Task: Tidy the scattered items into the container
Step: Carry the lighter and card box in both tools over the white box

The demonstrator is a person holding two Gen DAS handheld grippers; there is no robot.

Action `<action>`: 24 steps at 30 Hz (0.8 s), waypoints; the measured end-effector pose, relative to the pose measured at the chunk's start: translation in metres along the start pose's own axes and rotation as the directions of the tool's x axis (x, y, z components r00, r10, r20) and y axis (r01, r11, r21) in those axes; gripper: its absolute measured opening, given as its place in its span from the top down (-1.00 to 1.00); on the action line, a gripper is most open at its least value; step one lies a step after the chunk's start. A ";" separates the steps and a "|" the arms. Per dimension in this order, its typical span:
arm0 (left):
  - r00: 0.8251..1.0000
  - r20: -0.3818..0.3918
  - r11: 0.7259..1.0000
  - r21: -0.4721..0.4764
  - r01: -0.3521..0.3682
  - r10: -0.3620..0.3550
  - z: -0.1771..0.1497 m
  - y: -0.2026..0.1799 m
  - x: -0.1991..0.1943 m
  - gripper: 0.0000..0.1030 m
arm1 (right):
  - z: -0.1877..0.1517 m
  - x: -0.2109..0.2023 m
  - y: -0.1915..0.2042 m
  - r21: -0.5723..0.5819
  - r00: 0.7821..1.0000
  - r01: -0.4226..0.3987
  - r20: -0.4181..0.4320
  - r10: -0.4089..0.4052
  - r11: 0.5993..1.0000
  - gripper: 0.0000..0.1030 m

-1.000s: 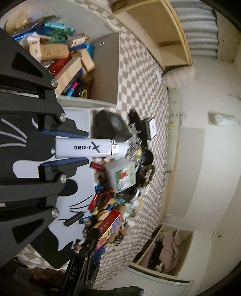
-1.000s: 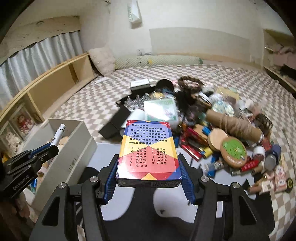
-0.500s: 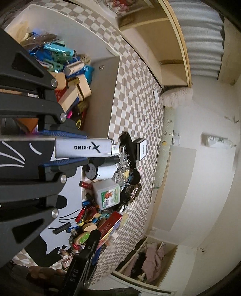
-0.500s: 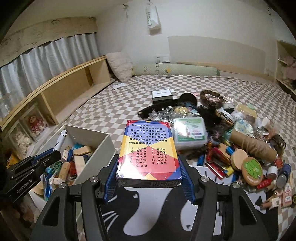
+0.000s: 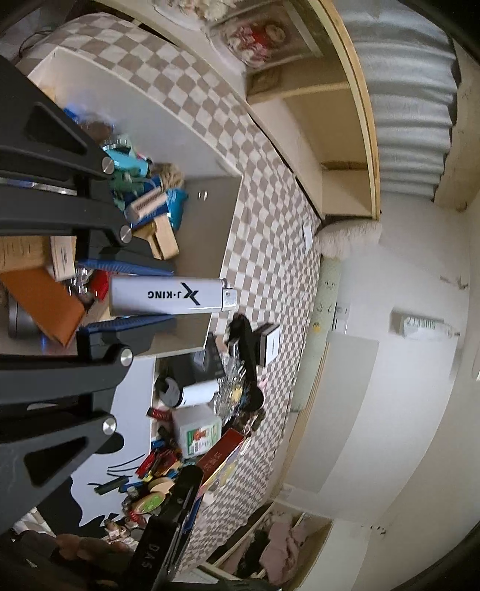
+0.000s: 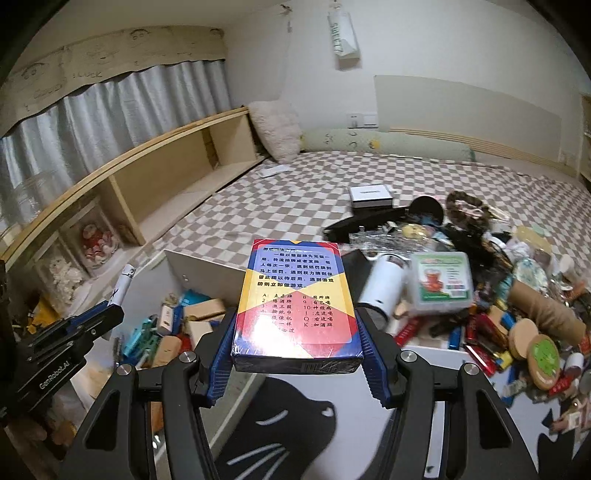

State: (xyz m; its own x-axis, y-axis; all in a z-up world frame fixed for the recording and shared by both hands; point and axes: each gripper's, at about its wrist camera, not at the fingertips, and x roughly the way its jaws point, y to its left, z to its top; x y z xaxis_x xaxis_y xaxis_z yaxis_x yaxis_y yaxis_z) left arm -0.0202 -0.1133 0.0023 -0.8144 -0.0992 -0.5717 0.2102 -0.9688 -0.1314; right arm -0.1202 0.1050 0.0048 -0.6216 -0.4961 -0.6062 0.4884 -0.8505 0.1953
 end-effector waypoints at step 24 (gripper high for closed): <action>0.996 -0.018 0.990 -0.115 -0.085 0.084 0.002 0.079 0.014 0.59 | 0.003 0.071 0.071 -0.065 0.991 -0.110 -0.082 0.105 0.992 -0.19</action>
State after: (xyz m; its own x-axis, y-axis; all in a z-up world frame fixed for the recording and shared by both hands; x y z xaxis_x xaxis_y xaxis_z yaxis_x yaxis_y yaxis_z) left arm -0.0164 -0.1920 -0.0144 -0.7839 -0.1757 -0.5955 0.3396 -0.9243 -0.1743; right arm -0.1313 0.0090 -0.0220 -0.5147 -0.5666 -0.6435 0.5924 -0.7776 0.2108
